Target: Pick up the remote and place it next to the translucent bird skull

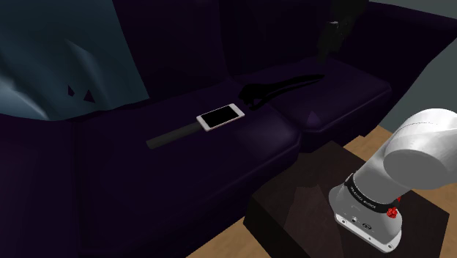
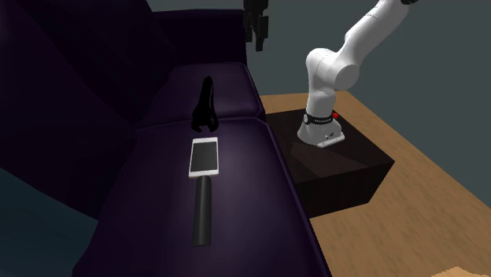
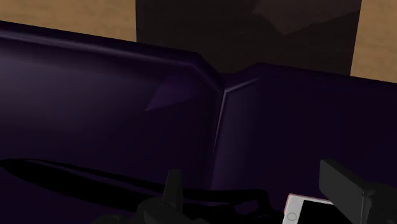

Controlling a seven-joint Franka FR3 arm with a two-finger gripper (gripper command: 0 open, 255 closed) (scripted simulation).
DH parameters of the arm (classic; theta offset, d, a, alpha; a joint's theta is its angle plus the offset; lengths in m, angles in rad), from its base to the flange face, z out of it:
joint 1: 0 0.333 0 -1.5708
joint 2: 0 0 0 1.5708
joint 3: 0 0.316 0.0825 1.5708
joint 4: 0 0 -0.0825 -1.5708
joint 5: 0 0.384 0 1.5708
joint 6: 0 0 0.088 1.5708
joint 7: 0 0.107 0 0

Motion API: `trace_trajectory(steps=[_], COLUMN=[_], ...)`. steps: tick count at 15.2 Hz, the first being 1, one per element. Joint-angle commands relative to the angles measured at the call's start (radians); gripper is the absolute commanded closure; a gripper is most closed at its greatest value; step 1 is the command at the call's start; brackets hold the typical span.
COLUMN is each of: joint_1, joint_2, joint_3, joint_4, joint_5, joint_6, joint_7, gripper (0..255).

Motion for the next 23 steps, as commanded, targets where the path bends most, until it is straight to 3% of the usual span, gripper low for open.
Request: trace_trajectory(steps=[1,12,23], joint_1=[0.0,0.128,0.232], joint_2=[0.0,0.372,0.725], joint_3=[0.0,0.002,0.053], joint_4=[0.0,0.108,0.302], joint_5=[0.0,0.038,0.083], joint_6=[0.0,0.248,0.386], joint_7=[0.0,-0.203,-0.403], gripper=[0,0,0])
